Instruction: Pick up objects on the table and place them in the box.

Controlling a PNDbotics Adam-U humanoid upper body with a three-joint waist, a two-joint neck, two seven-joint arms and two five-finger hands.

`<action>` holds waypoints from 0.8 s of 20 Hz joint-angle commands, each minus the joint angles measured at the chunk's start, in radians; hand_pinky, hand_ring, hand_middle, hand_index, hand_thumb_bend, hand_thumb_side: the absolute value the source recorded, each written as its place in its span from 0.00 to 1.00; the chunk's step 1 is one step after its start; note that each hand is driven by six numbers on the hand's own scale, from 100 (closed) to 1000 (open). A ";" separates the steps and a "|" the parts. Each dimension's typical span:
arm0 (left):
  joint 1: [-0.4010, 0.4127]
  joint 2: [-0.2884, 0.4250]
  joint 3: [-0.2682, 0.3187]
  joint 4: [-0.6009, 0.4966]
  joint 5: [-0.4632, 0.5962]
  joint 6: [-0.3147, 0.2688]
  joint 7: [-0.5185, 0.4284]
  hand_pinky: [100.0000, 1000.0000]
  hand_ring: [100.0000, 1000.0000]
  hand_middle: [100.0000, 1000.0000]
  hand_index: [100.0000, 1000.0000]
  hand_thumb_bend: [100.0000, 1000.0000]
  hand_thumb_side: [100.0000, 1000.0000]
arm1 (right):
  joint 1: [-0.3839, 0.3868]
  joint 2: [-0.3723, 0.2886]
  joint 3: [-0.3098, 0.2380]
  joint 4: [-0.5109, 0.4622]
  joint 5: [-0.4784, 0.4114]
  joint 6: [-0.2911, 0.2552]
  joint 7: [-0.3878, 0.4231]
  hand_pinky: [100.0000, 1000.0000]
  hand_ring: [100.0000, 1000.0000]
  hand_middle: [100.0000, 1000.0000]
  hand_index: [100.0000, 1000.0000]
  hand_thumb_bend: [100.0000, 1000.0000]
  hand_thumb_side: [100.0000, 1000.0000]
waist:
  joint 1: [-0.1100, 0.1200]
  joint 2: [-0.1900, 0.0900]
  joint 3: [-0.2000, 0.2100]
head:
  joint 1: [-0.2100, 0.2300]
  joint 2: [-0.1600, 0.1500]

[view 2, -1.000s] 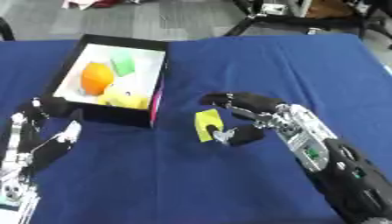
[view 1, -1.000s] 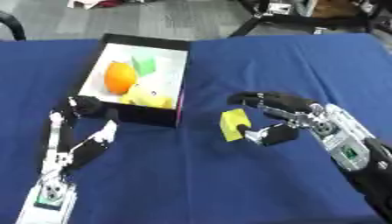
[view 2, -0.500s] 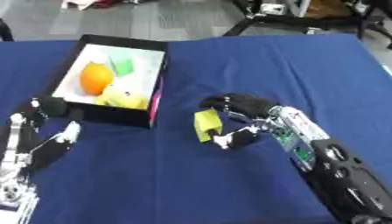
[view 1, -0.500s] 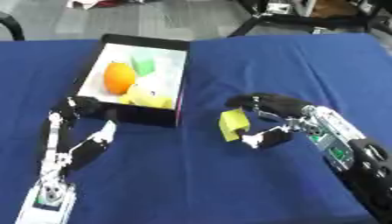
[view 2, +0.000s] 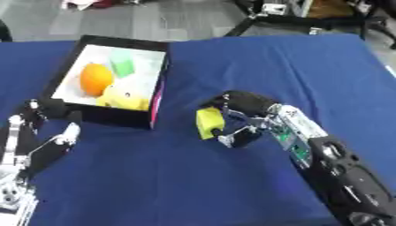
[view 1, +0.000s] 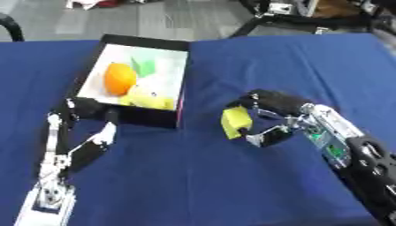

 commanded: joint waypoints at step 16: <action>-0.010 0.003 -0.007 -0.013 0.003 -0.003 -0.006 0.71 0.74 0.53 0.51 0.23 0.00 | -0.292 0.016 -0.077 0.050 -0.250 0.132 -0.027 0.84 0.69 0.48 0.82 0.00 0.11 | 0.009 -0.037 0.014 | -0.015 -0.002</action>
